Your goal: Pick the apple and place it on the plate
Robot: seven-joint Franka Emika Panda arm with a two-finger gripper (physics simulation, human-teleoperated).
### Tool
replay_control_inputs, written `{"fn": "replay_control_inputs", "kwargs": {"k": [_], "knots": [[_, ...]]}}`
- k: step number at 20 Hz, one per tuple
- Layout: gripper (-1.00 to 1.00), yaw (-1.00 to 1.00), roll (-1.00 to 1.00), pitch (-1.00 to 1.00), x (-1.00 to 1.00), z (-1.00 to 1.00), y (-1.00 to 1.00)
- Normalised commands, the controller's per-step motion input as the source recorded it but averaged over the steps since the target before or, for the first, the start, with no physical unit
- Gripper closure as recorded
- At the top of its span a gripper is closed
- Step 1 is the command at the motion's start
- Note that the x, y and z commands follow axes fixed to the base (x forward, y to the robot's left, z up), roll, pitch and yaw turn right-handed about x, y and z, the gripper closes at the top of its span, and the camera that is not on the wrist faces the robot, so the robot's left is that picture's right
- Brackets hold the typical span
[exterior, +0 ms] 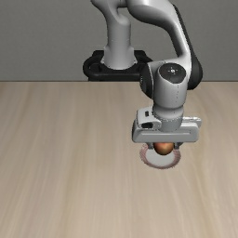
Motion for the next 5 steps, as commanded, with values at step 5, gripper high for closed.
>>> {"fn": "replay_control_inputs", "kwargs": {"k": [5], "knots": [[-1.00, 0.00, 0.00, 0.00, 0.00, 0.00, 0.00]]}}
